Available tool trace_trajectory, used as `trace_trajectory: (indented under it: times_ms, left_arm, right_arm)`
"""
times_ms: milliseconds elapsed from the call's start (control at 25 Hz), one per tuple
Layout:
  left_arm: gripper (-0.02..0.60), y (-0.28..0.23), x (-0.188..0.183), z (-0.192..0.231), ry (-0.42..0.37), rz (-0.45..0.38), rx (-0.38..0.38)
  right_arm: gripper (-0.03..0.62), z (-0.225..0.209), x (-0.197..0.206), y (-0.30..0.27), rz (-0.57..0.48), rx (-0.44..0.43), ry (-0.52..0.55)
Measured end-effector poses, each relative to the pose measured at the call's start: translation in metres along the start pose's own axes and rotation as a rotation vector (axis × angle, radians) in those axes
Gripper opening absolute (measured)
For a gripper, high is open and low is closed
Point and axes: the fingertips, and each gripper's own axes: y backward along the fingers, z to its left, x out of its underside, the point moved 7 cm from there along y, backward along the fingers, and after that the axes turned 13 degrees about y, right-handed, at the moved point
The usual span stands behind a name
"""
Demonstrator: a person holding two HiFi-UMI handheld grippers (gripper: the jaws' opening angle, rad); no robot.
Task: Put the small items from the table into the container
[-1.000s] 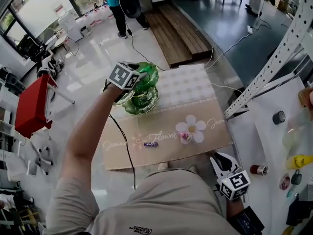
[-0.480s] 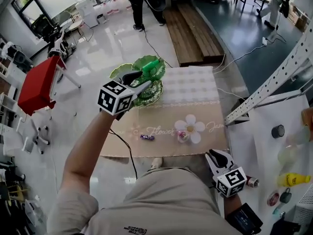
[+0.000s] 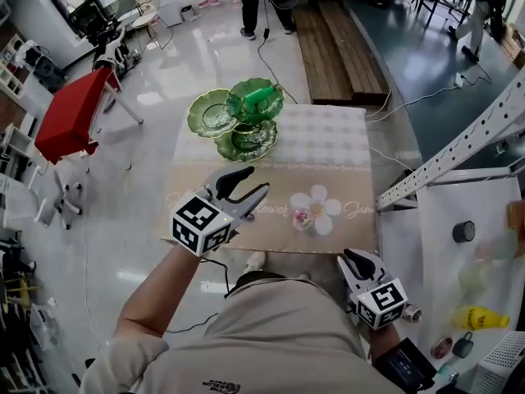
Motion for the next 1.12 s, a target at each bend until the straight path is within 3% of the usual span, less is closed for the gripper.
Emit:
trace_trajectory:
  times_ms: [280, 560, 720, 920, 1120]
  left_arm:
    - [0.192, 0.004, 0.037, -0.035, 0.060, 0.003, -0.019]
    - [0.181, -0.001, 0.053, -0.048, 0.043, 0.014, -0.027]
    - [0.183, -0.018, 0.077, -0.048, 0.062, 0.086, -0.002]
    - [0.183, -0.055, 0.136, -0.046, 0.239, 0.263, 0.005]
    - [0.183, -0.094, 0.180, -0.038, 0.516, 0.358, -0.024]
  right_arm:
    - [0.077, -0.001, 0.007, 0.010, -0.022, -0.032, 0.008]
    - [0.077, -0.003, 0.017, 0.016, -0.019, -0.040, -0.003]
    - [0.077, -0.004, 0.021, 0.020, -0.025, -0.033, -0.013]
    - [0.077, -0.007, 0.030, 0.028, -0.026, -0.007, -0.035]
    - [0.077, -0.010, 0.039, 0.037, -0.014, 0.028, -0.054]
